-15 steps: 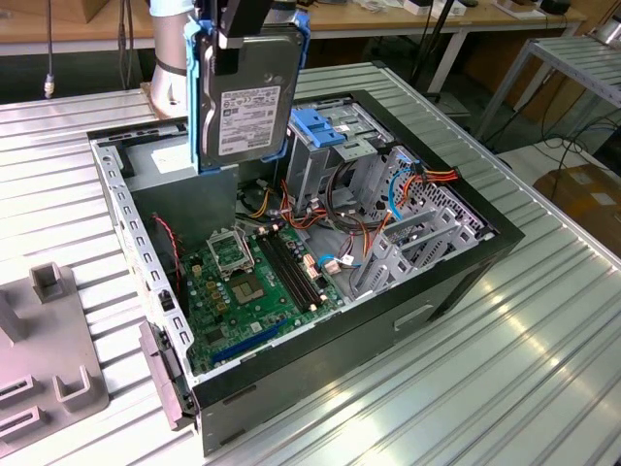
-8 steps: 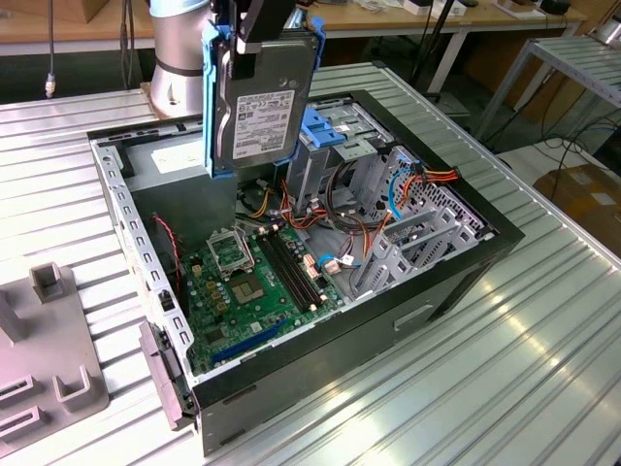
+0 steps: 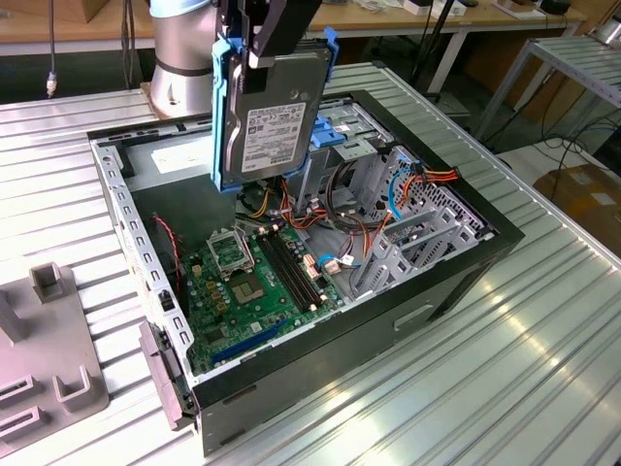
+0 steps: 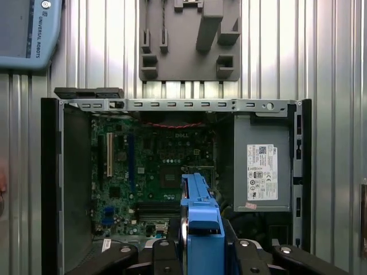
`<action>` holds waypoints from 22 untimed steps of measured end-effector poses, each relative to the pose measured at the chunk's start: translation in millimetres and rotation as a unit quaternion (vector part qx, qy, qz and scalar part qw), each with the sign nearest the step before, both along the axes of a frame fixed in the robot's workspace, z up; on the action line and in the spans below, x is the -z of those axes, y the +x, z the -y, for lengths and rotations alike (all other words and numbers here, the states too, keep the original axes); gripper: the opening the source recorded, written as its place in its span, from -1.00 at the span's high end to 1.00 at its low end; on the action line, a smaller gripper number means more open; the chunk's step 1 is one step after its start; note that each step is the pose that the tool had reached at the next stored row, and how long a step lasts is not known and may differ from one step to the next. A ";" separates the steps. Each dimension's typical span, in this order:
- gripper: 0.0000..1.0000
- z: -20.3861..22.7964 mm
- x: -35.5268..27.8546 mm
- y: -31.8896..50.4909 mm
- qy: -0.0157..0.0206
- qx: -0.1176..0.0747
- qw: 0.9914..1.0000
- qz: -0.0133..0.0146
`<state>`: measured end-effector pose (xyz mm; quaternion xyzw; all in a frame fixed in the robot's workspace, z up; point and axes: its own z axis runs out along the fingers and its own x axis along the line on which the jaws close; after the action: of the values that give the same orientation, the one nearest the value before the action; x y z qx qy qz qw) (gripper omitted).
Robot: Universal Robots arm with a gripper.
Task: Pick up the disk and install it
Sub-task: 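Insert the disk into the insertion slot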
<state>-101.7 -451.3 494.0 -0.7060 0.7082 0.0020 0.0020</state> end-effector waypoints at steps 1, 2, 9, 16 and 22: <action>0.26 1.6 0.1 0.1 0.000 0.000 1.000 0.000; 0.26 5.4 0.4 0.5 0.000 0.000 1.000 0.000; 0.26 24.2 4.4 11.5 0.000 0.000 1.000 0.000; 0.26 26.9 7.0 30.7 -0.001 0.000 1.000 0.000; 0.26 42.1 7.8 32.9 -0.001 0.000 1.000 0.000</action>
<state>-68.8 -493.4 486.2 -0.7059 0.7083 0.0016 0.0016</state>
